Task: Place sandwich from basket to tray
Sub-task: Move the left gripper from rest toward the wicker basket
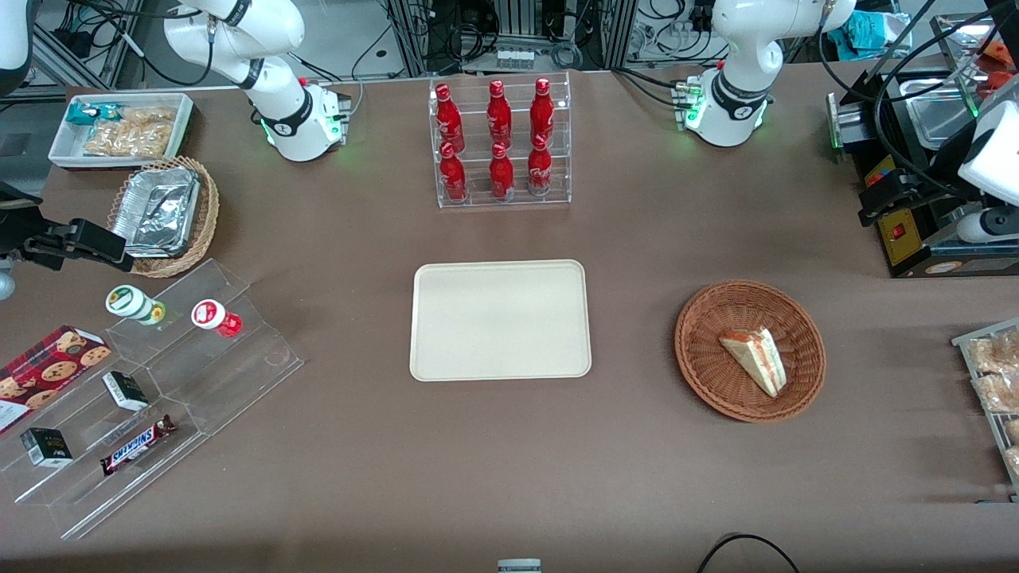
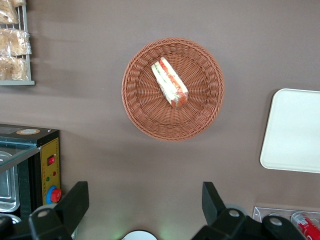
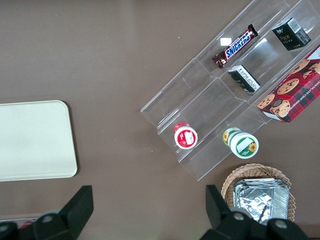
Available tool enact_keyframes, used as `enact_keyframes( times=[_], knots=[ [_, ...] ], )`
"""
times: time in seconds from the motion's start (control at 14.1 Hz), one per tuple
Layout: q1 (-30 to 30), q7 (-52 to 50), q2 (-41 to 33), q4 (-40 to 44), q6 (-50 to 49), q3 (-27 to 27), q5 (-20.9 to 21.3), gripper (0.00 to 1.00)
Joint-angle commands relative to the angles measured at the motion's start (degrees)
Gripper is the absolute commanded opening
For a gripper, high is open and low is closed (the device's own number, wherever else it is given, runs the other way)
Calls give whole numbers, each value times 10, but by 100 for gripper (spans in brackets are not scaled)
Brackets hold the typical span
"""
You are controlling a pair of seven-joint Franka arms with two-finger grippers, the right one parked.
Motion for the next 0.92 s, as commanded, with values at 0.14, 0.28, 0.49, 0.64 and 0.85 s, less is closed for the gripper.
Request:
enact_keyframes(
  times=[0.14, 0.28, 0.49, 0.64, 0.85],
  knots=[
    [12, 5, 4, 11, -5, -11, 7, 100],
    [13, -4, 6, 8, -7, -10, 6, 100],
    [16, -8, 29, 0, -7, -8, 4, 100],
    [16, -65, 54, -14, -7, -8, 4, 100],
    [7, -189, 117, -23, 22, -10, 11, 100]
  ],
)
